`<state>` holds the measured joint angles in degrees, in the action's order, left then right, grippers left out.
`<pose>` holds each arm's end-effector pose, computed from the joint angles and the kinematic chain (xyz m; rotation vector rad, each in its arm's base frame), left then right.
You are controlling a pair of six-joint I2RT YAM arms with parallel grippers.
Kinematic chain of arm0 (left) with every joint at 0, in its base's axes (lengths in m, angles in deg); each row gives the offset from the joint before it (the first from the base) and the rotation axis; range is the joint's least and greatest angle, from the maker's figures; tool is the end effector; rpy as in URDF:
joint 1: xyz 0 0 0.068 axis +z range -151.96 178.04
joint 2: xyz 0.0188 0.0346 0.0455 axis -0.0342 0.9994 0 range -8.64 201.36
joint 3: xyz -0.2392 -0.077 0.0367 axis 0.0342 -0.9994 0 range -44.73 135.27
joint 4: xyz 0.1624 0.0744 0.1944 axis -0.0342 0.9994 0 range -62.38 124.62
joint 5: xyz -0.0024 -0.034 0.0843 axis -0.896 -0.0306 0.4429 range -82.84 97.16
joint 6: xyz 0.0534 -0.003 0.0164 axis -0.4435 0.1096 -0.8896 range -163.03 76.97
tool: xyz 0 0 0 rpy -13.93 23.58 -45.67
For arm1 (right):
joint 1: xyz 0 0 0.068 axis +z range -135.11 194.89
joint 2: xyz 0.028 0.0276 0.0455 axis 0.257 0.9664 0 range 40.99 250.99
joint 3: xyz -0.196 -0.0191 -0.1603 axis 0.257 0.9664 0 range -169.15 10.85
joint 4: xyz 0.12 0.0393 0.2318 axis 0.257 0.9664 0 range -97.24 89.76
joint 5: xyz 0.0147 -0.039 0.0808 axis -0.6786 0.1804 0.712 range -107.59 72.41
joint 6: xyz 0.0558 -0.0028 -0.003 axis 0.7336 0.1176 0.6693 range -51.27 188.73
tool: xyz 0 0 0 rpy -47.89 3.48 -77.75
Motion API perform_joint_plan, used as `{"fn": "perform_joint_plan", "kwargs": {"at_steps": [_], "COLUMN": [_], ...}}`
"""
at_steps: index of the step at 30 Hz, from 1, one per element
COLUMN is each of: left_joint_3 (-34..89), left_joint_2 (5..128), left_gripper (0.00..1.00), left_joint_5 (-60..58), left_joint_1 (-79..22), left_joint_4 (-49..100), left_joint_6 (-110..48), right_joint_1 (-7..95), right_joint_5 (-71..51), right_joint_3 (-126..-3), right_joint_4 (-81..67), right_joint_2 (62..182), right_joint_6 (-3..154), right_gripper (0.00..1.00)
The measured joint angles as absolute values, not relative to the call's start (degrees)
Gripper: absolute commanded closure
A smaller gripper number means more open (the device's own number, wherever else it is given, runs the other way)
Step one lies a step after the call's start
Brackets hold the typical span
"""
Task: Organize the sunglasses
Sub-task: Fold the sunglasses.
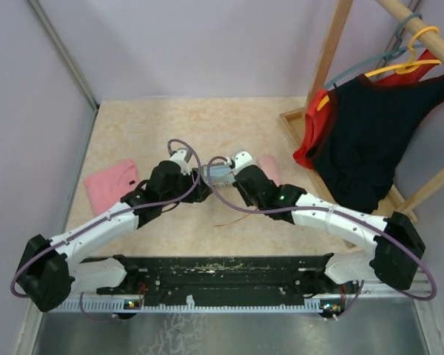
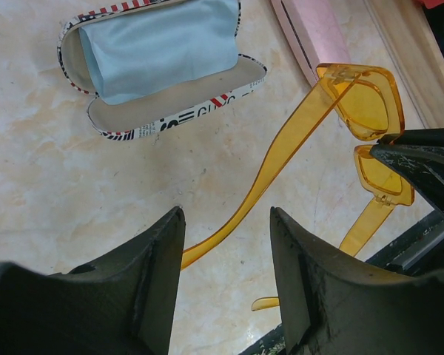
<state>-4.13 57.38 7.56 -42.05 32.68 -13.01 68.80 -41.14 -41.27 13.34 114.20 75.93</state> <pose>0.2046 -0.1718 0.2276 0.1876 2.1799 -0.7123 0.1797 0.2202 0.2416 -0.6887 2.1193 0.1079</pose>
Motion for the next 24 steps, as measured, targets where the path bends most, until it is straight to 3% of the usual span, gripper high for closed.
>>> {"fn": "perform_joint_plan", "kwargs": {"at_steps": [17, 24], "left_joint_3": [-3.6, -3.2], "left_joint_2": [57.5, 50.9], "left_gripper": [0.44, 0.44], "left_joint_5": [7.8, 15.5], "left_joint_1": [-42.8, -42.5], "left_joint_4": [30.1, 29.8], "left_joint_6": [-13.2, -13.2], "right_joint_1": [69.1, 69.1], "right_joint_5": [-45.1, -45.0], "right_joint_3": [-39.9, -37.8], "right_joint_4": [12.7, 13.8], "right_joint_2": [112.6, 110.3], "right_joint_6": [76.4, 75.3], "right_gripper": [1.0, 1.0]}}
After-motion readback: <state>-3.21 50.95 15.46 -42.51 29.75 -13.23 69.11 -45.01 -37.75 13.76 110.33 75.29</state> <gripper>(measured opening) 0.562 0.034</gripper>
